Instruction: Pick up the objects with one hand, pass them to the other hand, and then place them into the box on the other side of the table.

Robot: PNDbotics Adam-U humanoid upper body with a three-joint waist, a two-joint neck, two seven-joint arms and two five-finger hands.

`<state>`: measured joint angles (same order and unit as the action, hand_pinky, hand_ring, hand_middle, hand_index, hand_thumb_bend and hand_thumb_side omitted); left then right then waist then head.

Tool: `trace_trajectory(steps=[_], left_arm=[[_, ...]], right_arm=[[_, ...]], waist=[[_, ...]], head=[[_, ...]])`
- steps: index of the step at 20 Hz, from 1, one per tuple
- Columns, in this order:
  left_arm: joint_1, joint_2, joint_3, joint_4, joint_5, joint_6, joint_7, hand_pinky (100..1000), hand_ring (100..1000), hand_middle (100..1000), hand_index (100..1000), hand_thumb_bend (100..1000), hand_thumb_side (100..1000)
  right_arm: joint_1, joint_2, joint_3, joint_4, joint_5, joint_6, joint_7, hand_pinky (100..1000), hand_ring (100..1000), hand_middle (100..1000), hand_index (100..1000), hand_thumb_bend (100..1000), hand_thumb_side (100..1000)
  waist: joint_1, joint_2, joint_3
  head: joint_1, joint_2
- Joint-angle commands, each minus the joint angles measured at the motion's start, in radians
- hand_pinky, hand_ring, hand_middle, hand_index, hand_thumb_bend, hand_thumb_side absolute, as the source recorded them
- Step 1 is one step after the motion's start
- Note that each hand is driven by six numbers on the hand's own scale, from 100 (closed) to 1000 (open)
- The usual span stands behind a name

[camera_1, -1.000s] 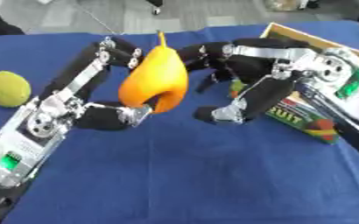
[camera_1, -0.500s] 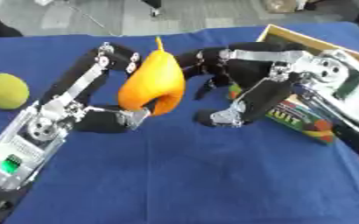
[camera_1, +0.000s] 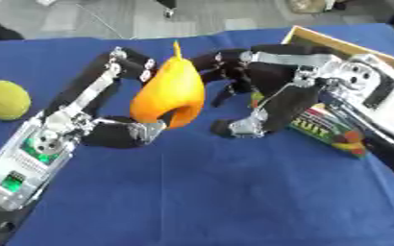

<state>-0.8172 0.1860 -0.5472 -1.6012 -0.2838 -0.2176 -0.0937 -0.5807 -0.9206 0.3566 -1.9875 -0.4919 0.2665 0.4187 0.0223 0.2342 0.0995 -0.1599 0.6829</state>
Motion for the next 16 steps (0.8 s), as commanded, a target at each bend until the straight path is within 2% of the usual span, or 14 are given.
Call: trace_trajectory(steps=[1,7,16], left_arm=[[-0.020,-0.001,-0.002,-0.026,0.009,-0.005,-0.007,368,389,327,348,100,100],[-0.024,-0.001,-0.009,-0.039,0.020,-0.001,-0.022,368,389,327,348,100,100],[-0.034,-0.020,-0.020,-0.010,0.013,-0.002,-0.038,367,389,327,348,100,100]], right_arm=[[-0.014,-0.022,-0.018,-0.013,-0.009,0.007,-0.029,792,1000,1000,1000,341,100],[-0.017,-0.024,-0.015,-0.013,-0.013,0.015,-0.051,789,1000,1000,1000,326,108],[-0.027,-0.022,-0.010,-0.013,-0.027,0.022,-0.031,787,1000,1000,1000,328,102]], waist=[[-0.016,0.001,0.001],[-0.016,0.001,0.001],[-0.018,0.001,0.000]], head=[[-0.004,-0.014],[-0.007,-0.015],[-0.006,-0.017]])
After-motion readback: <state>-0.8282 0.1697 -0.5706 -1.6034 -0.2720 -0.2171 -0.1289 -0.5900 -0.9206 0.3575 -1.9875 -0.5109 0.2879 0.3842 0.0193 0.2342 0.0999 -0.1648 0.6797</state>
